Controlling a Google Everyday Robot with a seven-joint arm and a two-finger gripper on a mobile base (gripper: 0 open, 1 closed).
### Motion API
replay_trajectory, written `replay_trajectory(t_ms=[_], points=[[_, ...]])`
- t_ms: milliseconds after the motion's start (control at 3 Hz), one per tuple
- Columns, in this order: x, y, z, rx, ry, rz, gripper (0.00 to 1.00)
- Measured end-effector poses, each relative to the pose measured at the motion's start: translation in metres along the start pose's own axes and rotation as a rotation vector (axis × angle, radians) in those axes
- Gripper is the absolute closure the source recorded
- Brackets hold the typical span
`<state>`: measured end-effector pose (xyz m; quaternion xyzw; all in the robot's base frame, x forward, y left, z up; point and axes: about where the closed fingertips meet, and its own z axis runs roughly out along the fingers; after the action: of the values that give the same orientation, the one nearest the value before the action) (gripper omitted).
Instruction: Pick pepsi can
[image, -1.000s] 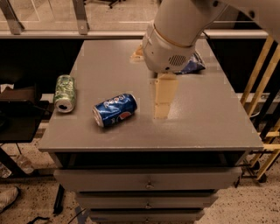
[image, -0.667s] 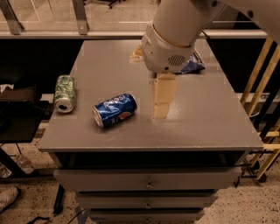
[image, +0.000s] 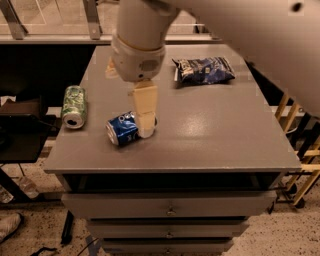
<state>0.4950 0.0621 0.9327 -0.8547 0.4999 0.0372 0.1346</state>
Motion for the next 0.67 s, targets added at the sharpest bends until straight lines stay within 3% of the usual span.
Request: replay_trajectory(t_ms=[333, 667], points=[[-0.012, -0.026, 0.035, -0.055, -0.004, -0.084, 0.00], [-0.002, -0.029, 0.058, -0.077, -0.004, -0.094, 0.00]])
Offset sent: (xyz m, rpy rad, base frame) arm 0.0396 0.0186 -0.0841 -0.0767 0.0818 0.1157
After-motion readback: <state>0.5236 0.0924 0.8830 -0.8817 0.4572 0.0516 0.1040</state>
